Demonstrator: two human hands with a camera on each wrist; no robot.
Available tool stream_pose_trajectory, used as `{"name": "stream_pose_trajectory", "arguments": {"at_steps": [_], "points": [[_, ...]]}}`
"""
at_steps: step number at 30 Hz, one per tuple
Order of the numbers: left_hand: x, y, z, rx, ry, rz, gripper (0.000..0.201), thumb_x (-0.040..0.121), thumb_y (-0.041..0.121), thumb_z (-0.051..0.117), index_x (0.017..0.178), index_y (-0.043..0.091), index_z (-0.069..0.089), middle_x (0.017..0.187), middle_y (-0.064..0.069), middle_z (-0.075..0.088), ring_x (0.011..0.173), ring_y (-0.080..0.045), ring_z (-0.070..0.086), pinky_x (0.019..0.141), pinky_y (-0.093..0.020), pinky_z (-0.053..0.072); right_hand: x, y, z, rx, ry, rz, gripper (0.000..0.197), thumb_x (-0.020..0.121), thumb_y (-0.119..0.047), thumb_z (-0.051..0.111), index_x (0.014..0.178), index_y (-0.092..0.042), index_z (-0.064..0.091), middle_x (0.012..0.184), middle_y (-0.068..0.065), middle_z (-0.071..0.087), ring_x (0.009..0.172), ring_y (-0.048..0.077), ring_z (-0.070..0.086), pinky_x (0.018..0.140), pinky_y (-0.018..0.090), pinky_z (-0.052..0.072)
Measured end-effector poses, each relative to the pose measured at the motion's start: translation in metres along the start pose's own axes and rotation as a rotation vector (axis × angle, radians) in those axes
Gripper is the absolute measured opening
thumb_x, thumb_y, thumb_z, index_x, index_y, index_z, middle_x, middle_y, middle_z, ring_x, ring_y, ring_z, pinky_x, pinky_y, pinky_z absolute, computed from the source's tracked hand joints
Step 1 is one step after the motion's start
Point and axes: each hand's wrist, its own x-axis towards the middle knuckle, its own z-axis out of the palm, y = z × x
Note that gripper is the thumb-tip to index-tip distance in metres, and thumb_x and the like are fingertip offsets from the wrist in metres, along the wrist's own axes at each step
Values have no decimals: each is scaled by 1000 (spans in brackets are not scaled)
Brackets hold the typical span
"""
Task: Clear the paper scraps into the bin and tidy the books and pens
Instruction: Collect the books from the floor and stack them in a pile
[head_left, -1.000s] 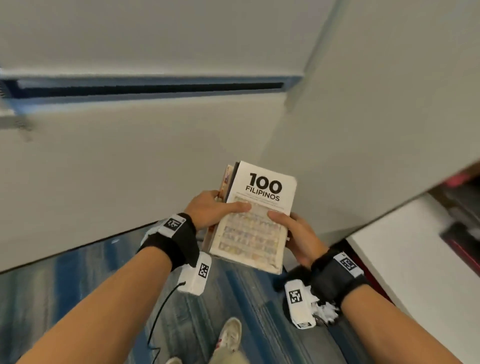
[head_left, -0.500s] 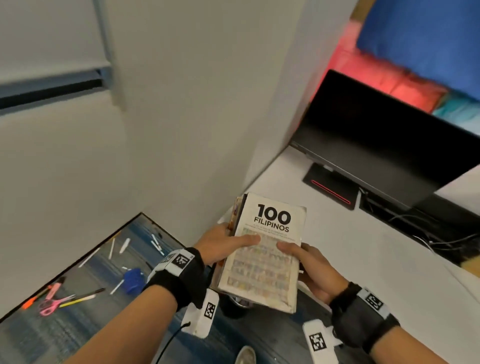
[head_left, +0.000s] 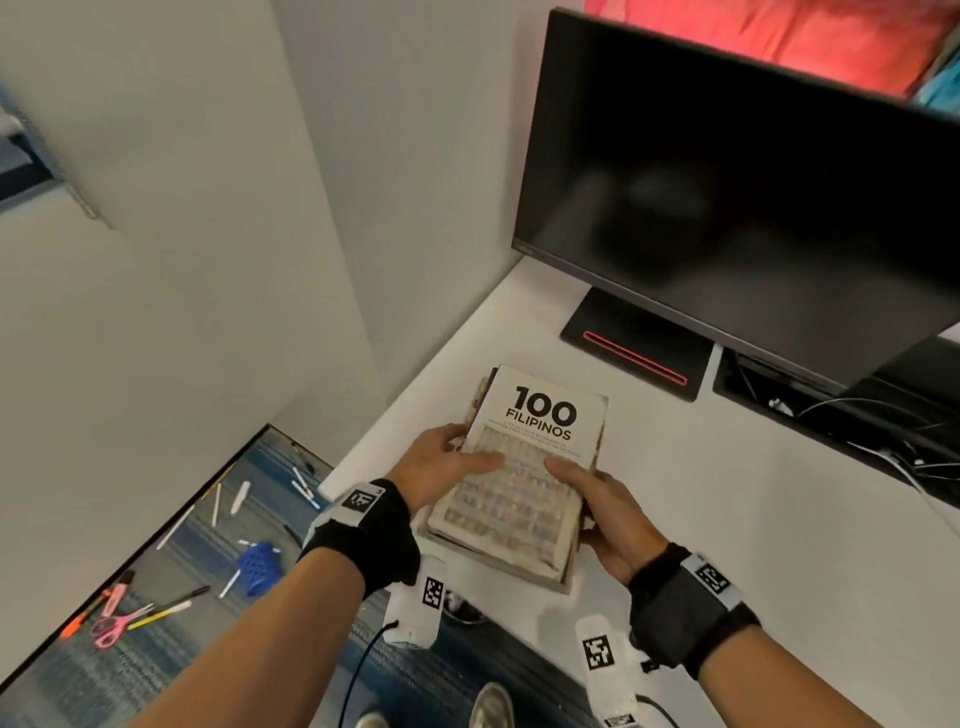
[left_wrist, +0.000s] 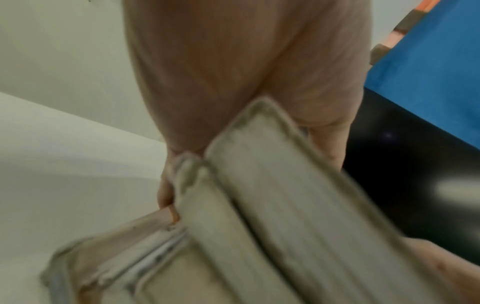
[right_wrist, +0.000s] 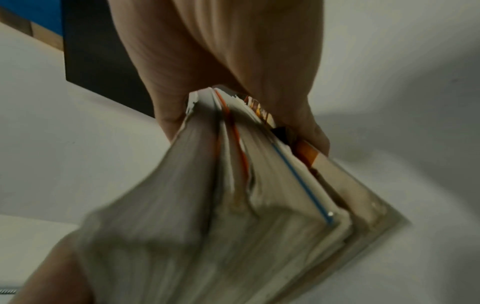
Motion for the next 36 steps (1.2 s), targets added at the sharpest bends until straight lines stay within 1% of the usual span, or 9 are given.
{"name": "stream_pose_trajectory", "arguments": {"at_steps": [2,5,10,18,21,25,29,33,36], "points": [[10,3,-1,40,12,30,46,82,30,73,124,17,58,113,-2,70,96,-18,70,88,-37,56,13,-4,4,-48,52,38,38,84,-43,67,114,-20,65,110,3,71,83,8,70,61,15,53],[16,5,-2,195,-23,-23,58,81,56,64,123,18,53,113,-2,68,98,-20,68,90,-39,55,25,-8,4,-223,152,119,85,64,-71,70,128,-20,47,130,2,51,111,18,55,89,33,50],[17,-4,-4,335,-29,-90,80,67,83,50,110,17,62,107,-4,70,95,-21,68,90,-39,55,10,-16,14,-24,-24,223,37,100,-35,46,127,-13,57,105,4,71,75,11,69,48,18,50],[43,7,-23,257,156,-71,97,56,86,56,126,18,52,119,-3,65,104,-21,64,94,-40,51,41,-28,38,74,54,100,35,99,-29,48,131,-17,54,118,4,69,104,21,67,77,29,58],[49,16,-37,229,344,-89,95,70,78,58,137,11,45,127,-8,60,115,-26,58,97,-34,47,59,-45,51,98,65,127,30,99,-24,49,124,-13,59,119,10,68,103,26,65,58,23,54],[42,10,-57,215,590,-58,67,82,72,48,101,9,63,100,-8,66,97,-28,61,82,-32,47,82,-63,74,80,97,125,34,92,-26,56,125,-17,60,118,8,68,106,29,65,95,46,51],[31,-11,-68,189,580,-117,75,87,72,37,94,2,65,98,-14,67,92,-30,60,81,-35,46,110,-79,90,92,62,160,34,89,-30,58,121,-19,61,110,10,71,99,32,68,92,50,52],[19,-27,-74,82,501,-109,71,85,72,40,95,5,60,107,-16,66,99,-31,63,96,-43,47,99,-97,94,103,11,248,21,96,-28,54,110,-15,62,99,11,70,88,29,66,68,38,52],[7,-35,-78,74,481,-112,62,88,69,40,94,9,56,106,-16,65,101,-33,63,98,-44,46,85,-101,82,9,38,234,14,95,-29,55,100,-16,59,107,6,65,97,23,58,90,45,48]]}}
